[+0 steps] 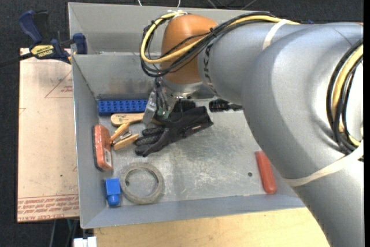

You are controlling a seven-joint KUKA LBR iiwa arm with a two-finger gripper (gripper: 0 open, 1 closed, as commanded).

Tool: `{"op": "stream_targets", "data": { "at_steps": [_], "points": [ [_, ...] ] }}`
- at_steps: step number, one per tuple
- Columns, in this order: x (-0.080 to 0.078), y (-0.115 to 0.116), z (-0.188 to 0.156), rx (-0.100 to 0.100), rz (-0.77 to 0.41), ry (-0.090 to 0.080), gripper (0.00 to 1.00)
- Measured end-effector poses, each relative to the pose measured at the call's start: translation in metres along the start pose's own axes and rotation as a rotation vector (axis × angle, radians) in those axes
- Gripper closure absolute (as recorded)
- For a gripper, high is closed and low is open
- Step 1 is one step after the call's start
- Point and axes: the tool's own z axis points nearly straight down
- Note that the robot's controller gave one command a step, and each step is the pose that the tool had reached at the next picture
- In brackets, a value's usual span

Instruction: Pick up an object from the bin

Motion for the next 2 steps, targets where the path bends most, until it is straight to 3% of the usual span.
{"op": "stream_targets", "data": {
  "at_steps": [1,2],
  "points": [
    [-0.007,-0.005,0.000,-0.008,-0.142,0.000,1.00],
    [-0.039,-0.062,-0.002,-0.010,0.020,-0.005,1.00]
  ]
}}
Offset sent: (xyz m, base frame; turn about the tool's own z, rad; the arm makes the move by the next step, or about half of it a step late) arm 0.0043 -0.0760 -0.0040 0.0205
